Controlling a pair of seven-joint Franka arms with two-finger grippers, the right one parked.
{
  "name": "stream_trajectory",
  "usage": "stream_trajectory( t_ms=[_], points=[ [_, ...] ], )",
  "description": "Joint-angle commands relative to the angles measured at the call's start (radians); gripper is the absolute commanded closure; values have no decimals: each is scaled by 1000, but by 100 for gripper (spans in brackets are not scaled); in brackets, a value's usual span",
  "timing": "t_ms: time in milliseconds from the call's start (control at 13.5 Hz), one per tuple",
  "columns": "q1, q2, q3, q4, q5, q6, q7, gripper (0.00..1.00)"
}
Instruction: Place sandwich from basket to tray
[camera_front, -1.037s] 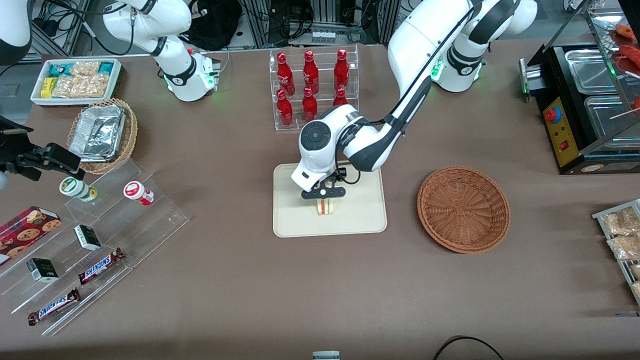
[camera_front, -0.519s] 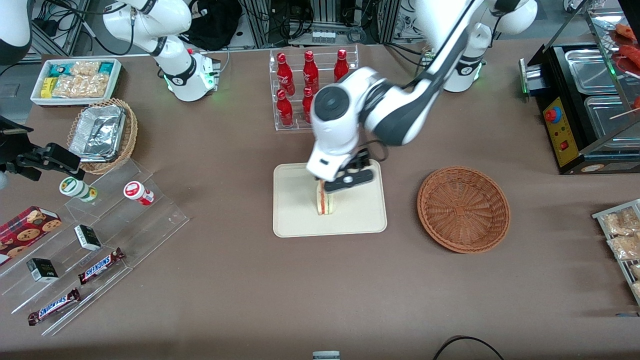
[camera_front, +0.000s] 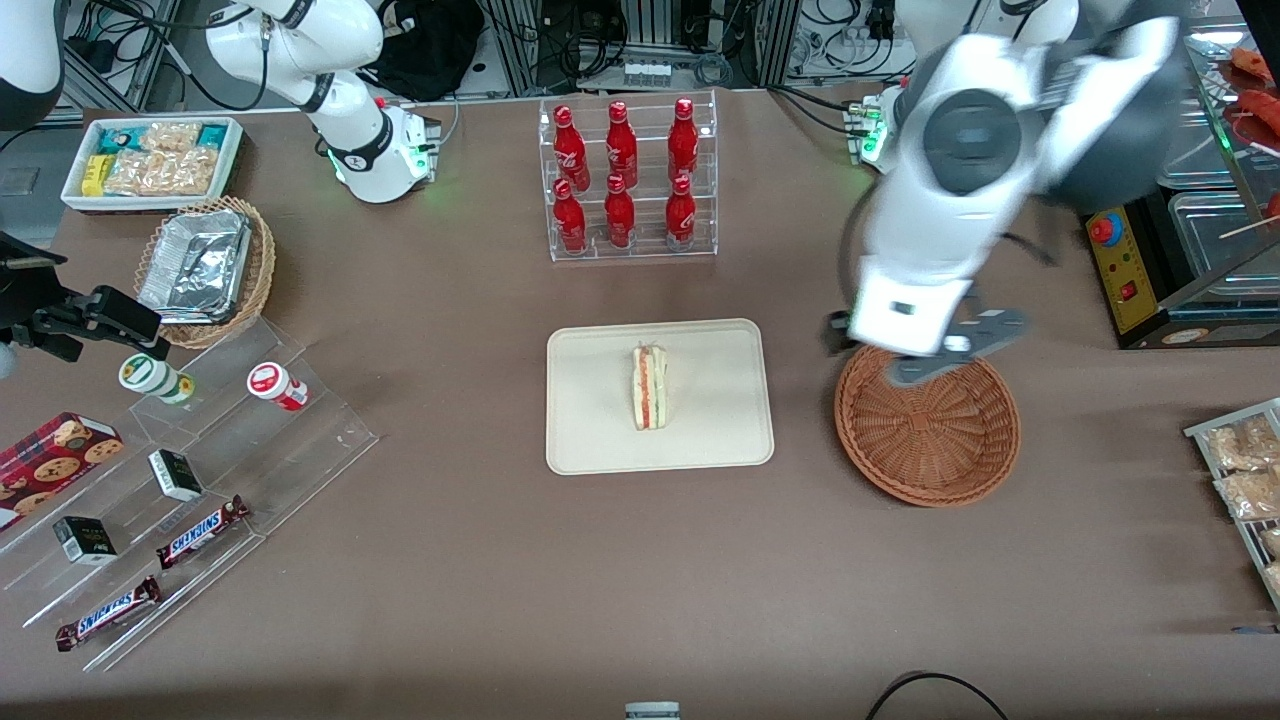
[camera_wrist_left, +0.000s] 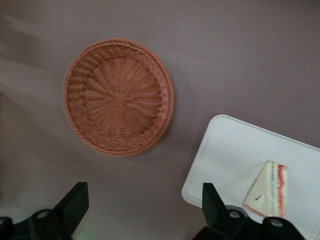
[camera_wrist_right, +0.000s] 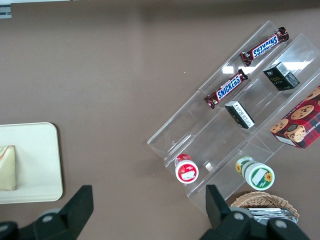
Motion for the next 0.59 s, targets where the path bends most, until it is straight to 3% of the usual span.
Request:
stream_trajectory(
  t_ms=[0, 519],
  points=[
    [137, -88, -12, -42, -41, -81, 188, 0],
    [343, -237, -10, -112, -60, -189, 612, 0]
  ],
)
